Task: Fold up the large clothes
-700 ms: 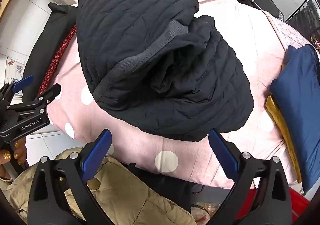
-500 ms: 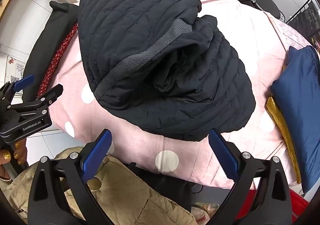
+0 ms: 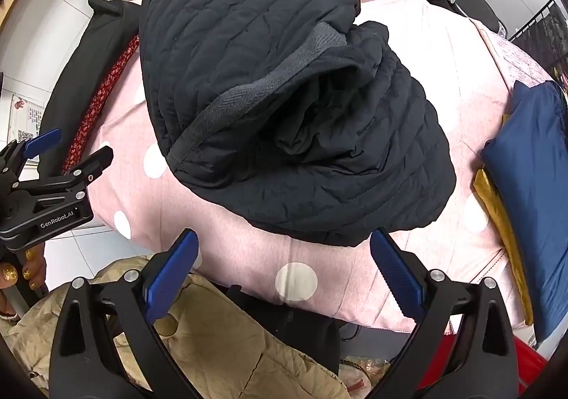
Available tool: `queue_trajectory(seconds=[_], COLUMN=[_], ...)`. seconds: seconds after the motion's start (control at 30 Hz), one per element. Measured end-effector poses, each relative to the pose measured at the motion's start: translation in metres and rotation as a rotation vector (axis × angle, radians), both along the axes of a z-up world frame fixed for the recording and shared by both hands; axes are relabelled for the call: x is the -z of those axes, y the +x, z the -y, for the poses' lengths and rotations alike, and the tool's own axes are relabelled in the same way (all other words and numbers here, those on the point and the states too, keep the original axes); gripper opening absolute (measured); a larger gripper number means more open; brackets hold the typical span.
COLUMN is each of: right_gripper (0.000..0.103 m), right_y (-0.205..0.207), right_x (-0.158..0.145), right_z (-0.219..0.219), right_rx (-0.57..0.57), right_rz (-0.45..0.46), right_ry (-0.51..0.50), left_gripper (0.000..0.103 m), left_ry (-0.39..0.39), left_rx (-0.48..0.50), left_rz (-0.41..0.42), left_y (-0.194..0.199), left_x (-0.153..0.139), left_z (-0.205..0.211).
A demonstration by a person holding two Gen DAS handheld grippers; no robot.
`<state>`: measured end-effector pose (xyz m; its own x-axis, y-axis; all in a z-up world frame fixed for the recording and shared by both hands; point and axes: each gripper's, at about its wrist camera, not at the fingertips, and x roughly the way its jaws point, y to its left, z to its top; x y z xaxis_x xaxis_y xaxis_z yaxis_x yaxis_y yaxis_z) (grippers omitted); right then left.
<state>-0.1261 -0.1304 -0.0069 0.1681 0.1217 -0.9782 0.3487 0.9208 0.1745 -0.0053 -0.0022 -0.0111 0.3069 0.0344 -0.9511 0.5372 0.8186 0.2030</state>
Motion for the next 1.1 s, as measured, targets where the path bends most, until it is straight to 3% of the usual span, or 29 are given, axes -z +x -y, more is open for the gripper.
queue_trajectory(seconds=[1.1], right_gripper=[0.096], right_y=[0.0025], right_x=[0.0023], right_z=[0.0007], right_rx=[-0.016], right_rz=[-0.02], right_ry=[0.01], left_gripper=[0.097], left_ry=[0.007], left_rx=[-0.006], left_rz=[-0.019], left_y=[0.0022], left_x=[0.0059], left_z=[-0.0014])
